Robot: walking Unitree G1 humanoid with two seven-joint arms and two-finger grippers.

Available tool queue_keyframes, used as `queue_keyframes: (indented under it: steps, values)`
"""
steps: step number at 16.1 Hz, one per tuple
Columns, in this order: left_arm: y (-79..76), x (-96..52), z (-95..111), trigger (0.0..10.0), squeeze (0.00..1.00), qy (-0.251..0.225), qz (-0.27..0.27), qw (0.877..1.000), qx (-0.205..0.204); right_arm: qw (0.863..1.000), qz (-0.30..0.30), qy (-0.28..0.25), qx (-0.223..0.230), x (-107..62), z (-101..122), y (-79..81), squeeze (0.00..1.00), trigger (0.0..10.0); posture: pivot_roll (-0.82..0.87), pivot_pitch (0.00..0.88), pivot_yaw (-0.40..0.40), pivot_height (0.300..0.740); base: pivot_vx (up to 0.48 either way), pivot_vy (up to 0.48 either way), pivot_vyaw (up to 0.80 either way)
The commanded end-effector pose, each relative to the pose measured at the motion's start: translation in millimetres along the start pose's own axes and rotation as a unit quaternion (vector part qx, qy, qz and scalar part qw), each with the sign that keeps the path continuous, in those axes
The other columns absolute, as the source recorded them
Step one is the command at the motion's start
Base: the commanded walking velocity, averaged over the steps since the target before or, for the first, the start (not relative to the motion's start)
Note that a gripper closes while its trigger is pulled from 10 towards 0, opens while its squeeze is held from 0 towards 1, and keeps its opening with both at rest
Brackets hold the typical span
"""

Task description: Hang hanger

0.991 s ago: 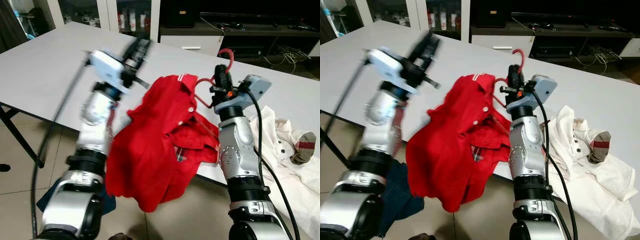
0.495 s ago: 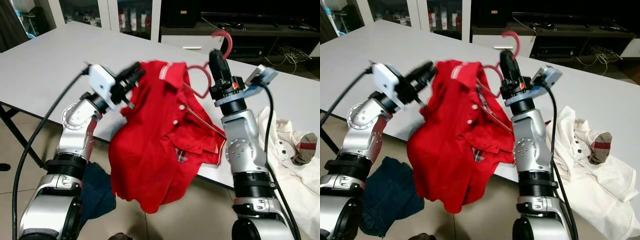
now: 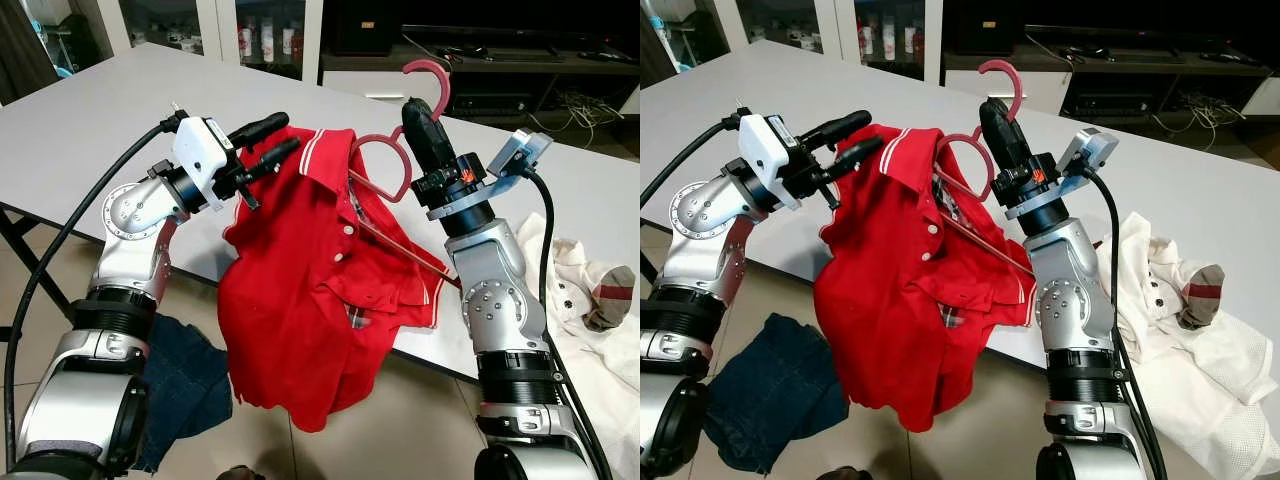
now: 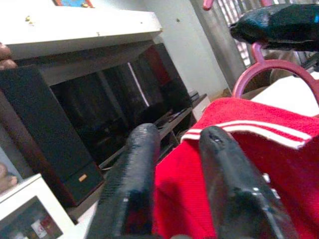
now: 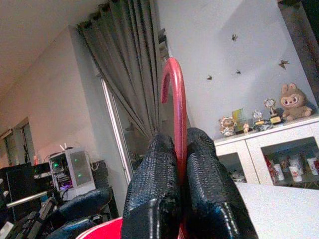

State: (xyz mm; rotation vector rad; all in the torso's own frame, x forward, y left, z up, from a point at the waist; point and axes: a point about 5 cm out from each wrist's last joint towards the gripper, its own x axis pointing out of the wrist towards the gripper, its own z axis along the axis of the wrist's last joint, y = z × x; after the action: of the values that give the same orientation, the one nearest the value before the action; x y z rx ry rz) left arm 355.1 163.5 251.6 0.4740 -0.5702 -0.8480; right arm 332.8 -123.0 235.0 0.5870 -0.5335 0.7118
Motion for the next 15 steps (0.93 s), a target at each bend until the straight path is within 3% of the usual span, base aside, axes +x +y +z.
queue_keyframes:
  steps: [1,6,7,10,15]
  values:
    - [2.2,2.8,7.6,10.0,1.00,-0.005,-0.022,0.999,0.028,1.000,0.007,-0.007,-0.007,-2.4,6.4,-0.4,0.00,10.0,0.04,0.026,-0.049,0.740,0.000,0.000,0.00]
    - [12.1,-15.5,0.3,10.0,1.00,0.069,-0.076,0.994,0.045,1.000,0.028,0.001,-0.013,-2.4,6.4,2.9,0.00,10.0,0.05,0.026,-0.053,0.740,0.000,0.000,0.00]
    - [17.3,-19.1,1.1,10.0,0.00,0.081,-0.084,0.992,0.051,0.999,0.038,0.005,-0.016,-2.3,6.2,4.9,0.00,10.0,0.05,0.026,-0.053,0.740,0.000,0.000,0.00]
    - [26.3,-24.2,5.1,10.0,0.00,0.104,-0.111,0.986,0.066,0.996,0.080,0.028,-0.029,-3.5,2.2,14.6,0.00,10.0,0.06,0.021,-0.053,0.740,0.000,0.000,0.00]
    - [19.5,-23.0,0.6,10.0,0.00,0.122,-0.170,0.977,0.040,0.989,0.131,0.059,-0.044,-6.7,-7.1,29.0,0.00,10.0,0.06,0.024,-0.051,0.740,0.000,0.000,0.00]
